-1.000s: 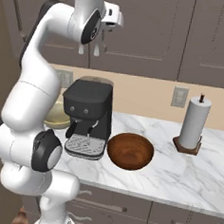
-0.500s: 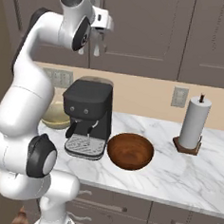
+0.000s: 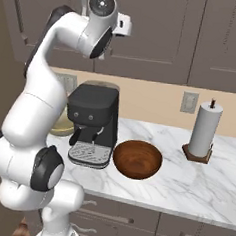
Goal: Open the cabinet. Pick the bowls from the counter and place them in the cabinet. Then close the cabinet.
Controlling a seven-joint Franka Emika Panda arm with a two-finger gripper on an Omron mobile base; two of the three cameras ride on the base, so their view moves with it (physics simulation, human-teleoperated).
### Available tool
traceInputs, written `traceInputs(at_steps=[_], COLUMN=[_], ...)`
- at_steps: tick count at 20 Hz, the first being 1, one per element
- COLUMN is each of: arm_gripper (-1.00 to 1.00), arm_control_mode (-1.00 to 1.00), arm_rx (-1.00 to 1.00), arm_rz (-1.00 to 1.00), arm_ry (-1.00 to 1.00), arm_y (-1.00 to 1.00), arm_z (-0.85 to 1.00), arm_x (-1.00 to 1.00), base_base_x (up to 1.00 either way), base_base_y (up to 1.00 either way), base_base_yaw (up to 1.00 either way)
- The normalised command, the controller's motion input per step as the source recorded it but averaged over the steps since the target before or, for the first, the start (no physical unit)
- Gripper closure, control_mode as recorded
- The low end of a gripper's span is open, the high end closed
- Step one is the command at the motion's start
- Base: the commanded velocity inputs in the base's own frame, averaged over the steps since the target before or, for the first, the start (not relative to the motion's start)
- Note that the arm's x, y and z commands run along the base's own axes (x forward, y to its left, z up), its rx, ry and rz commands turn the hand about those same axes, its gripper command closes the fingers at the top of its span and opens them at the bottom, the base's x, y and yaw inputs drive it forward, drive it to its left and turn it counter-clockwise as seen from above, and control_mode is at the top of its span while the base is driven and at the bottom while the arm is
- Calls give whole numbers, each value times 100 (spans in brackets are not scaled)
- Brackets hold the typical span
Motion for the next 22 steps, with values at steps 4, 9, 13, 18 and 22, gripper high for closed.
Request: traceInputs(at_steps=[4,9,13,18,22], arm_gripper=[100,100,100,100,100], arm_control_mode=[-100,-100,-100,-100,-100], arm_rx=[8,8,10,12,8], arm_rz=[0,0,0,0,0], arm_ry=[-41,-44,-39,-40,-52], arm_y=[-100,-100,-100,-100,-67], arm_z=[-12,0,0,-3,-53], arm_x=[-100,-100,-100,-100,-100], base_base_x=[0,0,0,0,0], base_base_y=[0,0,0,0,0], base_base_yaw=[0,0,0,0,0])
